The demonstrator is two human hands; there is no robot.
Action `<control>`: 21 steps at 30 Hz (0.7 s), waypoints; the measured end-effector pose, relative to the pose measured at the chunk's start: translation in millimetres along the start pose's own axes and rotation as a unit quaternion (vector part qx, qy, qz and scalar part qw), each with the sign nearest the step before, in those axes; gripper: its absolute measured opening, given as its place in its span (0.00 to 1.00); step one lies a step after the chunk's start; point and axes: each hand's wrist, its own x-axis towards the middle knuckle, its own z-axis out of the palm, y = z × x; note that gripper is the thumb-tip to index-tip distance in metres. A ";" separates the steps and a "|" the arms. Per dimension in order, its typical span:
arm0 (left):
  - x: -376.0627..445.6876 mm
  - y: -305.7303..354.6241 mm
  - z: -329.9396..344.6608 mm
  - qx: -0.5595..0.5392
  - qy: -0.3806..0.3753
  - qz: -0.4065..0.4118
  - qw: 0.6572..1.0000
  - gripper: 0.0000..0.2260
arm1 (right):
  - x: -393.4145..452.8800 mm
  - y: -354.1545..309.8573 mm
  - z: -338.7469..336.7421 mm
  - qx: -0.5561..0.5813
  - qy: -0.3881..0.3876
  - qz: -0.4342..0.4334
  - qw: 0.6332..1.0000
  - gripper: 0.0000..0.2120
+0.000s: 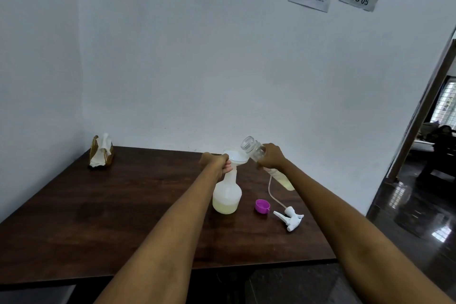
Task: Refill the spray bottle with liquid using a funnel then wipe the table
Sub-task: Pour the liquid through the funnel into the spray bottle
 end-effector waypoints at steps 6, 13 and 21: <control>-0.4 3.5 -1.7 0.002 0.000 -0.005 1.000 0.09 | -10.0 3.2 -5.6 0.182 0.010 0.063 0.981 0.11; -1.3 -2.9 -0.6 0.004 -0.026 -0.012 1.000 0.05 | -19.4 6.0 -7.8 0.268 0.004 0.086 0.960 0.13; -2.5 -4.4 -3.8 -0.002 -0.009 -0.005 1.000 0.12 | -18.7 11.5 -5.9 0.289 0.001 0.087 0.953 0.12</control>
